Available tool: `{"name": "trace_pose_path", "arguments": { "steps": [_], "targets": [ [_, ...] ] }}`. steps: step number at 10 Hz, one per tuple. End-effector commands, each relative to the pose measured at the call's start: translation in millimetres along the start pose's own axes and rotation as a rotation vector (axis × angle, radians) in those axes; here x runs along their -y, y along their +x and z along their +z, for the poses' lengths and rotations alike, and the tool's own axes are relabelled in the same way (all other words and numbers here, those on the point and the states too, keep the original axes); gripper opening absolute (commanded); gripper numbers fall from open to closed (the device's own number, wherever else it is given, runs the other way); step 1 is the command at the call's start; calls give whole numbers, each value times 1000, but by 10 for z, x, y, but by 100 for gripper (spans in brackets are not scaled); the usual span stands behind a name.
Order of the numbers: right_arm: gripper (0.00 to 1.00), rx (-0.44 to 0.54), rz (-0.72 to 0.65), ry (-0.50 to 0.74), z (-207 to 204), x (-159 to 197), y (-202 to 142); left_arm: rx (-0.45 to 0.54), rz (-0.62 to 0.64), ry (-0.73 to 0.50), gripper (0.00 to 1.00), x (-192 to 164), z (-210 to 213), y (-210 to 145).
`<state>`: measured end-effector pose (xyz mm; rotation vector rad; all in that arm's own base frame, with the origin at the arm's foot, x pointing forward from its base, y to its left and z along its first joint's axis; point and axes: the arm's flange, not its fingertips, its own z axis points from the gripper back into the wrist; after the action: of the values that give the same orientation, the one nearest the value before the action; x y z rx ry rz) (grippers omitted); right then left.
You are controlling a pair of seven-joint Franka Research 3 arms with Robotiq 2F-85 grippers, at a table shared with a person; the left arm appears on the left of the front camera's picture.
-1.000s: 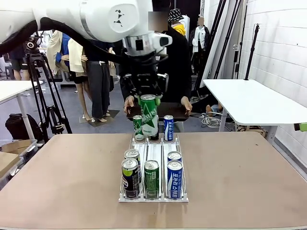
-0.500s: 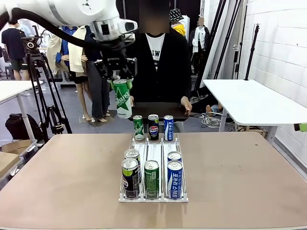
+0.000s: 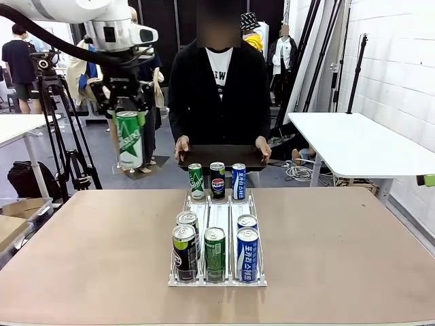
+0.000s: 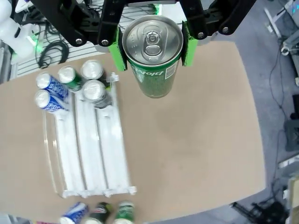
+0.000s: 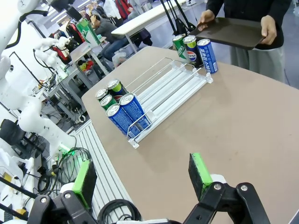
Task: Retrieve and hand over the desired beverage to the person.
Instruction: Pick up a can of the same type that the person held from the Automatic Can Dispenser.
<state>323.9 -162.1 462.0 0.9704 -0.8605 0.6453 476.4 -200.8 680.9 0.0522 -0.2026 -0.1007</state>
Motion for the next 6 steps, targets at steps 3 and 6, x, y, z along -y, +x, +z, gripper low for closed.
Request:
{"name": "trace_pose_path", "arguments": {
  "steps": [3,6],
  "targets": [
    [100,14,2,8,-10,-3,14,5,66,-22,0,-588,-180,-110],
    [100,14,2,8,-10,-3,14,34,145,-79,0,-971,-271,-366]
  ]
}}
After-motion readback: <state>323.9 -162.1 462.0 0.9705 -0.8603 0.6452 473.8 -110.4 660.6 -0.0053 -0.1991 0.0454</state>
